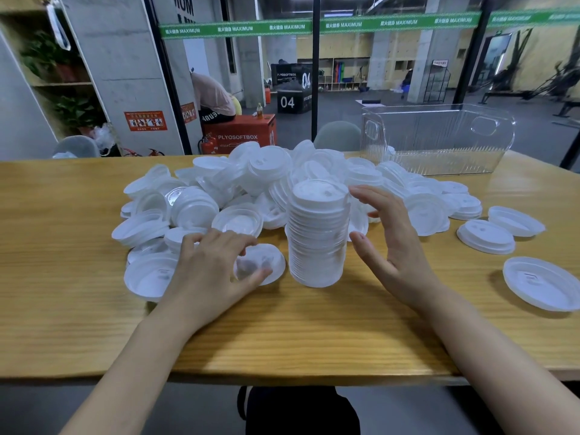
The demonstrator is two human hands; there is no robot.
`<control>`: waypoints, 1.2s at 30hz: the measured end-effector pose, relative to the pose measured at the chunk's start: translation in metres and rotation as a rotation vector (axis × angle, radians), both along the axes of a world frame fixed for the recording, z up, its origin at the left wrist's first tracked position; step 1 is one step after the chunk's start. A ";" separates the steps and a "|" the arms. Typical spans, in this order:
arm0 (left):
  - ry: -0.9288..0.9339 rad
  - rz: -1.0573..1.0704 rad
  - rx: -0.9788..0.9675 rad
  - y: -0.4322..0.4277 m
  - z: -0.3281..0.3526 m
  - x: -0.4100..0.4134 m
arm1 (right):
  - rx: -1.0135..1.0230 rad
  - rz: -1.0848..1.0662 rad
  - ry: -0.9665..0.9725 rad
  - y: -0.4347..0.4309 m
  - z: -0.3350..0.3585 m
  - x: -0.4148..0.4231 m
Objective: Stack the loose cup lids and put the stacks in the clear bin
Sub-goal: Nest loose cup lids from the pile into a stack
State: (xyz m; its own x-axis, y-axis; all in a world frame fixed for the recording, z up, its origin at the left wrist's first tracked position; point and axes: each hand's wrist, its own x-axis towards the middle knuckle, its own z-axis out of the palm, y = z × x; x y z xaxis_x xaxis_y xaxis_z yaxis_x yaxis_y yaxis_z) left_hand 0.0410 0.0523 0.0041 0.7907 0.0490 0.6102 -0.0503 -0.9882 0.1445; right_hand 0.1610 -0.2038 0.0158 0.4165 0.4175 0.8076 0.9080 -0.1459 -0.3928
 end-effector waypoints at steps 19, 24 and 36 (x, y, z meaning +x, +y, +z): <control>0.020 0.114 0.136 0.000 -0.007 0.004 | -0.002 -0.003 0.010 -0.001 0.000 0.000; -0.152 0.096 0.066 -0.003 0.001 0.003 | -0.005 -0.002 0.015 -0.001 0.000 0.000; -0.390 -0.080 -0.580 -0.030 0.051 0.016 | 0.001 -0.008 0.008 -0.001 0.000 0.000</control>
